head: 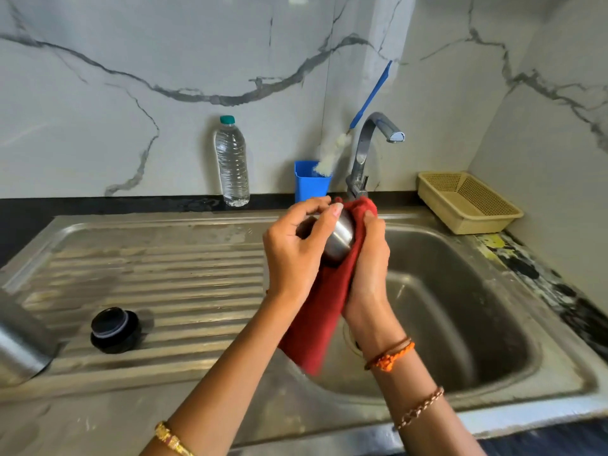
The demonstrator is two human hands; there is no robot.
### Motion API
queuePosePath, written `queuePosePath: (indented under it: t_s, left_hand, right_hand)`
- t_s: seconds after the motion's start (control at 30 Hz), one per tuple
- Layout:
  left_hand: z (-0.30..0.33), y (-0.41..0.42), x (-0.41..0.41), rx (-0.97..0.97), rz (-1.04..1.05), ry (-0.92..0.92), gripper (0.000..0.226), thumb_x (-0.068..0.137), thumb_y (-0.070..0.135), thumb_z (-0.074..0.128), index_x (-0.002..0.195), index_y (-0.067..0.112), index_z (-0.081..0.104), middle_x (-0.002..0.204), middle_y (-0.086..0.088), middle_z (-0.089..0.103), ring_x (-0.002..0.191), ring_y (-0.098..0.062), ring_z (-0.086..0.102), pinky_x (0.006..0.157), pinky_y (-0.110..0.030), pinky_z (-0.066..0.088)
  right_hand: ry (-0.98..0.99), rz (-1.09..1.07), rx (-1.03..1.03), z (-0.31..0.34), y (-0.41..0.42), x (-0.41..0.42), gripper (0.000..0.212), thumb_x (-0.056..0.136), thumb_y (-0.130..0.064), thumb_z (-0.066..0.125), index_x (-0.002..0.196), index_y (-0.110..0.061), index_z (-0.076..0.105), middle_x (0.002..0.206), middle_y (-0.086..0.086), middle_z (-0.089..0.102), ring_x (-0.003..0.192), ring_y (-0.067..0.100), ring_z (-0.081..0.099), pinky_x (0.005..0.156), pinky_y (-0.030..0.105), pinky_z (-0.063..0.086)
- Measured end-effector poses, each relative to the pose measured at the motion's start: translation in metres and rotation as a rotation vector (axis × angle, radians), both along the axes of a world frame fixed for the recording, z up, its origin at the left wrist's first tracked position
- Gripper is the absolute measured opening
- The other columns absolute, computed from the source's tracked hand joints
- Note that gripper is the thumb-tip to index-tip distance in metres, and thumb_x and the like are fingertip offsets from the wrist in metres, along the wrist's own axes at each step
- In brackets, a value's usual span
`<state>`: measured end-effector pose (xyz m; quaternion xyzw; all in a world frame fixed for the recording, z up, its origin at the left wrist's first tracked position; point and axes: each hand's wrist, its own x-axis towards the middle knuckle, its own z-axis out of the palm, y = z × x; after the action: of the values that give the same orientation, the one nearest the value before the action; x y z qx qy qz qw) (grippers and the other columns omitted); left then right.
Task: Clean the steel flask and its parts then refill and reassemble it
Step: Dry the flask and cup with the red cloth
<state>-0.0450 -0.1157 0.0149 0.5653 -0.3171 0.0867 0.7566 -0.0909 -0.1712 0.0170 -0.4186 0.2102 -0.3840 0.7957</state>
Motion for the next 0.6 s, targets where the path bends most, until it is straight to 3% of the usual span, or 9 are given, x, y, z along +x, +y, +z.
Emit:
queuePosePath:
  t_s: [0.1, 0.23, 0.3, 0.37, 0.5, 0.53, 0.6]
  left_hand:
    - [-0.01, 0.003, -0.002, 0.105, 0.173, -0.133, 0.025, 0.083, 0.03, 0.058, 0.09, 0.01, 0.072, 0.087, 0.004, 0.067, 0.086, 0.01, 0.057, 0.081, -0.01, 0.043]
    - [-0.01, 0.009, -0.01, 0.066, -0.051, 0.12, 0.017, 0.084, 0.014, 0.063, 0.073, 0.023, 0.071, 0.068, 0.008, 0.069, 0.067, 0.0, 0.059, 0.069, -0.021, 0.048]
    - [-0.007, 0.01, -0.011, 0.051, -0.114, 0.183, 0.026, 0.086, 0.003, 0.061, 0.076, 0.025, 0.07, 0.07, 0.01, 0.07, 0.069, 0.0, 0.06, 0.07, -0.019, 0.05]
    - [-0.006, 0.01, -0.011, 0.056, -0.16, 0.204, 0.023, 0.086, 0.001, 0.059, 0.088, 0.021, 0.071, 0.083, 0.005, 0.072, 0.081, -0.006, 0.063, 0.078, -0.024, 0.052]
    - [-0.016, 0.008, -0.011, 0.101, -0.161, 0.18, 0.027, 0.086, 0.002, 0.06, 0.097, 0.025, 0.069, 0.092, 0.005, 0.071, 0.088, -0.006, 0.064, 0.083, -0.024, 0.05]
    - [-0.02, 0.009, -0.014, 0.097, -0.147, 0.17, 0.027, 0.085, 0.001, 0.061, 0.095, 0.024, 0.069, 0.088, 0.009, 0.071, 0.086, -0.003, 0.064, 0.081, -0.02, 0.049]
    - [-0.028, 0.01, -0.022, 0.115, -0.112, 0.121, 0.026, 0.079, 0.0, 0.064, 0.091, 0.022, 0.069, 0.084, 0.011, 0.068, 0.08, 0.003, 0.063, 0.076, -0.013, 0.047]
  right_hand:
    - [-0.006, -0.268, -0.271, -0.012, 0.015, -0.004, 0.041, 0.084, -0.034, 0.047, 0.114, -0.01, 0.061, 0.115, 0.01, 0.064, 0.11, 0.024, 0.059, 0.102, 0.043, 0.043]
    - [0.051, -0.492, -0.862, -0.025, 0.006, -0.006, 0.033, 0.086, -0.027, 0.043, 0.108, -0.008, 0.058, 0.11, 0.011, 0.057, 0.105, 0.016, 0.053, 0.095, 0.029, 0.042]
    - [0.124, -0.519, -1.041, -0.028, -0.003, -0.005, 0.036, 0.087, -0.028, 0.044, 0.11, -0.006, 0.059, 0.114, 0.015, 0.056, 0.108, 0.02, 0.052, 0.094, 0.034, 0.043]
    - [0.19, -0.543, -1.125, -0.031, -0.009, -0.004, 0.035, 0.087, -0.032, 0.044, 0.115, -0.014, 0.056, 0.118, 0.015, 0.056, 0.11, 0.025, 0.052, 0.094, 0.036, 0.043]
    - [0.196, -0.506, -1.095, -0.034, -0.009, -0.007, 0.036, 0.086, -0.029, 0.043, 0.11, -0.009, 0.061, 0.112, 0.009, 0.058, 0.105, 0.016, 0.052, 0.092, 0.026, 0.041]
    - [0.172, -0.459, -0.987, -0.032, -0.008, -0.008, 0.032, 0.086, -0.028, 0.043, 0.106, -0.01, 0.062, 0.107, 0.005, 0.06, 0.1, 0.013, 0.054, 0.089, 0.024, 0.042]
    - [0.19, -0.255, -0.584, -0.022, -0.015, -0.01, 0.023, 0.089, -0.025, 0.044, 0.095, -0.017, 0.065, 0.094, 0.001, 0.066, 0.089, 0.011, 0.059, 0.083, 0.025, 0.046]
